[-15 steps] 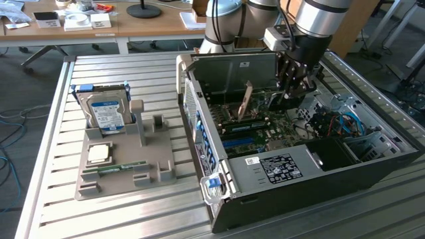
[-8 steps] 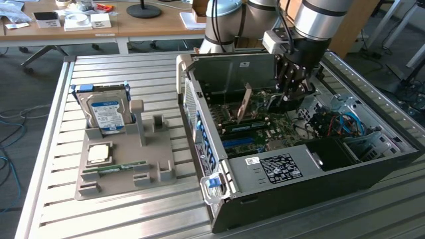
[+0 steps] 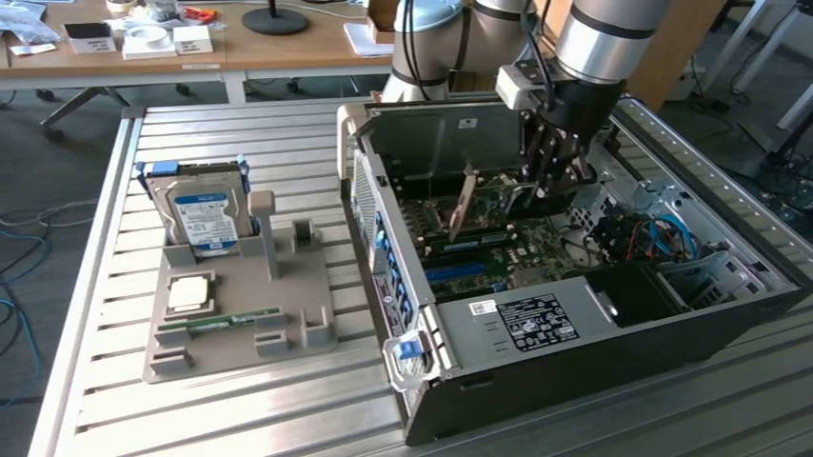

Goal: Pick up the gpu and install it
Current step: 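Insert the gpu into the slot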

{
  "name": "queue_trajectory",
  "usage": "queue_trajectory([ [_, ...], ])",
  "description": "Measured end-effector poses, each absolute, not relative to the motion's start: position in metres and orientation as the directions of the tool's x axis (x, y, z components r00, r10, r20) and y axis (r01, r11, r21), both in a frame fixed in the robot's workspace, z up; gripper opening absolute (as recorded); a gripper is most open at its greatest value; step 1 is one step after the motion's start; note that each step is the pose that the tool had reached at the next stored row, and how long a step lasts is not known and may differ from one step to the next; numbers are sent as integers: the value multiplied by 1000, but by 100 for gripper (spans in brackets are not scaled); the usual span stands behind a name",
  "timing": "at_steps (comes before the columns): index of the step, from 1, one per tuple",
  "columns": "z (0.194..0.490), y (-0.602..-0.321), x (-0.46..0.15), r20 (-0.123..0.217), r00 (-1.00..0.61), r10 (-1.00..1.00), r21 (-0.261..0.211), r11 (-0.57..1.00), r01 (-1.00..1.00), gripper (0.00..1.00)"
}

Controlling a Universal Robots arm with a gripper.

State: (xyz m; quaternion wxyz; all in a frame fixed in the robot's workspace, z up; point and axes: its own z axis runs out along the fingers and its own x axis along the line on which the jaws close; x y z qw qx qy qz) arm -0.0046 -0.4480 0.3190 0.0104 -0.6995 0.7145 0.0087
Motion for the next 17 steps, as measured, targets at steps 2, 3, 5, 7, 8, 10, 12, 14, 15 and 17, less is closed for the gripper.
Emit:
queue_trajectory([
  [2,318,-449,-6,-27,-17,-999,-2,17,-1000,27],
  [3,317,-449,-6,-27,-15,-1000,-2,15,-1000,27],
  [5,316,-450,-8,-27,-10,-1000,-2,10,-1000,27],
  [7,315,-451,-9,-27,-5,-1000,-2,5,-1000,27],
  [8,315,-451,-10,-27,-2,-1000,-2,2,-1000,27],
  [10,314,-451,-12,-27,1,-1000,-2,-1,-1000,27],
  [12,312,-452,-14,-27,6,-1000,-2,-5,-1000,27],
  [14,310,-452,-16,-27,9,-1000,-2,-9,-1000,27],
  [15,309,-452,-16,-27,11,-1000,-2,-11,-1000,27],
  [17,308,-452,-17,-27,13,-1000,-2,-13,-1000,27],
])
